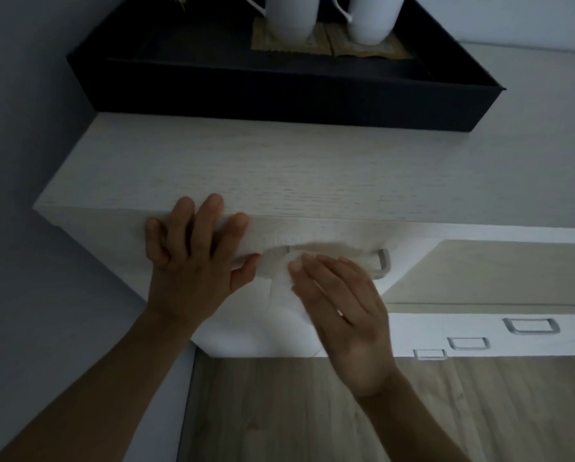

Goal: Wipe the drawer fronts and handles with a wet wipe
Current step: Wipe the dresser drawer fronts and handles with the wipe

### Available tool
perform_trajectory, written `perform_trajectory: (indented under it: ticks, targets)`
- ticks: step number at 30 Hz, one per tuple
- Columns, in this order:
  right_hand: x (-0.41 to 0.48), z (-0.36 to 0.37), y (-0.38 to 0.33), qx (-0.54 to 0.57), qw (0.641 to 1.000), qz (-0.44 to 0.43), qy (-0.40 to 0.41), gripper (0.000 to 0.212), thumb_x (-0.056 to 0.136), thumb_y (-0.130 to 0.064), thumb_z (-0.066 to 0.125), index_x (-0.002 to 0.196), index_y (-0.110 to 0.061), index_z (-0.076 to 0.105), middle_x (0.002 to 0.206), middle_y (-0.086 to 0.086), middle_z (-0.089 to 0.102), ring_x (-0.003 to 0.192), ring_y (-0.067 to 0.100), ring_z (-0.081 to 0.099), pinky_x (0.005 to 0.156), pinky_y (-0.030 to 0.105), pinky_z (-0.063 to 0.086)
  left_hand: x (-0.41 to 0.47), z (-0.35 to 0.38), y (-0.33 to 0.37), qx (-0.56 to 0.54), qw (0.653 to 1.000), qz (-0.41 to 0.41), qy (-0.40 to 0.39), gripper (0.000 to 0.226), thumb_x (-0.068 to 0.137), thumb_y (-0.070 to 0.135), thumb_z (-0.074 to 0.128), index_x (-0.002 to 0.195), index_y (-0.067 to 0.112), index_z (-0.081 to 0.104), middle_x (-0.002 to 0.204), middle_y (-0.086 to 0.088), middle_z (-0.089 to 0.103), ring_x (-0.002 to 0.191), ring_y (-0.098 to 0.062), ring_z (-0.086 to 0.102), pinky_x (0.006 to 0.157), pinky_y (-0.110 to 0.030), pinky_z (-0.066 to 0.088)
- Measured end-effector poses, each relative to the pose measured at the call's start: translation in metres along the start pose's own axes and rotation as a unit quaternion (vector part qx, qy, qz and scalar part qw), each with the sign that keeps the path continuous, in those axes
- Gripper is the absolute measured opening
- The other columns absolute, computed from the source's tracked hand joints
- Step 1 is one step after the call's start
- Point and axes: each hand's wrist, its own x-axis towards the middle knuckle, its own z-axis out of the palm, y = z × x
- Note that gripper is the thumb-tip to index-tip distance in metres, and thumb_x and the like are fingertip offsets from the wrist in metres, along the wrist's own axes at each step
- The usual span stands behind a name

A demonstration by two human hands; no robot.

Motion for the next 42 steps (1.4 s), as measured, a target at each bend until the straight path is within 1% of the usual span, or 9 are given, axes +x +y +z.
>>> perform_trajectory:
  ticks: [6, 10, 14, 18, 20, 25, 29, 33, 42]
  targets:
    - [-0.007, -0.025, 0.025, -0.032, 0.999, 0.038, 0.02, 0.025, 0.09, -0.01, 0.066, 0.114, -0.002, 0.065, 0.108, 0.011, 0.07, 0.108, 0.022, 0.058, 0.104, 0.033, 0.041, -0.002, 0.002, -0.001, -0.011, 1.0, -0.001, 0.007, 0.063, 0.1, 0.053, 0.036, 0.145, 0.013, 0.019, 0.145, -0.015, 0.013, 0.151, -0.026, -0.013, 0.12, -0.045, -0.009]
    - [0.01, 0.005, -0.006, -0.006, 0.999, 0.03, 0.042, 0.021, 0.094, -0.02, 0.062, 0.112, -0.01, 0.057, 0.1, 0.009, 0.072, 0.101, 0.02, 0.057, 0.098, 0.026, 0.041, -0.003, 0.002, 0.0, -0.014, 1.0, -0.002, 0.011, 0.081, 0.101, 0.054, 0.034, 0.157, 0.014, -0.008, 0.145, -0.015, 0.012, 0.151, -0.025, -0.014, 0.119, -0.044, -0.008]
    - [0.017, 0.007, -0.008, 0.009, 0.996, 0.064, 0.06, 0.016, 0.096, -0.027, 0.058, 0.104, -0.013, 0.057, 0.086, 0.01, 0.071, 0.089, 0.019, 0.057, 0.082, 0.03, 0.046, -0.001, 0.002, 0.0, -0.012, 1.0, 0.001, 0.005, 0.077, 0.101, 0.054, 0.032, 0.158, 0.014, 0.0, 0.154, -0.016, 0.007, 0.15, -0.024, -0.015, 0.119, -0.043, -0.01]
    - [0.011, -0.007, -0.004, 0.016, 0.99, 0.118, 0.077, 0.015, 0.09, -0.022, 0.065, 0.091, -0.008, 0.07, 0.083, 0.01, 0.07, 0.086, 0.018, 0.058, 0.081, 0.03, 0.049, -0.002, 0.003, 0.002, -0.026, 1.0, -0.002, 0.01, 0.066, 0.1, 0.053, 0.034, 0.149, 0.012, 0.016, 0.15, -0.016, 0.01, 0.151, -0.025, -0.013, 0.119, -0.043, -0.007]
    - [0.016, -0.001, -0.012, 0.017, 0.984, 0.155, 0.087, 0.022, 0.093, -0.027, 0.06, 0.085, -0.009, 0.07, 0.081, 0.008, 0.069, 0.085, 0.016, 0.057, 0.09, 0.02, 0.041, -0.003, 0.004, 0.002, -0.02, 1.0, 0.0, 0.01, 0.076, 0.1, 0.055, 0.034, 0.157, 0.012, 0.004, 0.163, -0.014, -0.003, 0.151, -0.026, -0.013, 0.119, -0.044, -0.008]
    - [0.023, 0.005, -0.018, 0.022, 0.979, 0.179, 0.092, 0.031, 0.09, -0.031, 0.062, 0.074, -0.006, 0.071, 0.076, 0.006, 0.068, 0.081, 0.015, 0.056, 0.08, 0.025, 0.04, -0.005, 0.004, 0.002, -0.026, 1.0, 0.007, 0.014, 0.082, 0.1, 0.056, 0.034, 0.156, 0.016, -0.011, 0.165, -0.01, -0.009, 0.151, -0.026, -0.014, 0.12, -0.045, -0.008]
    - [0.014, -0.013, -0.003, 0.009, 0.982, 0.17, 0.079, 0.025, 0.083, -0.028, 0.07, 0.076, -0.004, 0.072, 0.08, 0.007, 0.069, 0.084, 0.015, 0.056, 0.085, 0.021, 0.039, -0.007, 0.004, 0.001, -0.035, 0.999, 0.006, 0.015, 0.083, 0.1, 0.055, 0.035, 0.156, 0.017, -0.011, 0.164, -0.008, -0.007, 0.151, -0.026, -0.014, 0.119, -0.045, -0.006]
    - [0.016, -0.001, -0.011, 0.012, 0.983, 0.168, 0.075, 0.022, 0.09, -0.029, 0.061, 0.086, -0.009, 0.067, 0.088, 0.003, 0.065, 0.088, 0.017, 0.055, 0.093, 0.017, 0.034, -0.008, 0.006, 0.002, -0.028, 0.999, 0.004, 0.021, 0.082, 0.1, 0.056, 0.034, 0.157, 0.016, -0.01, 0.164, -0.008, -0.015, 0.151, -0.027, -0.012, 0.12, -0.046, -0.007]
    - [0.0, -0.017, 0.005, -0.017, 0.991, 0.103, 0.085, 0.014, 0.088, -0.014, 0.07, 0.094, -0.001, 0.073, 0.093, 0.012, 0.072, 0.097, 0.021, 0.062, 0.084, 0.039, 0.054, -0.008, 0.005, 0.001, -0.035, 0.999, 0.007, 0.018, 0.082, 0.1, 0.055, 0.036, 0.157, 0.016, -0.009, 0.165, -0.009, -0.008, 0.151, -0.026, -0.013, 0.12, -0.045, -0.009]
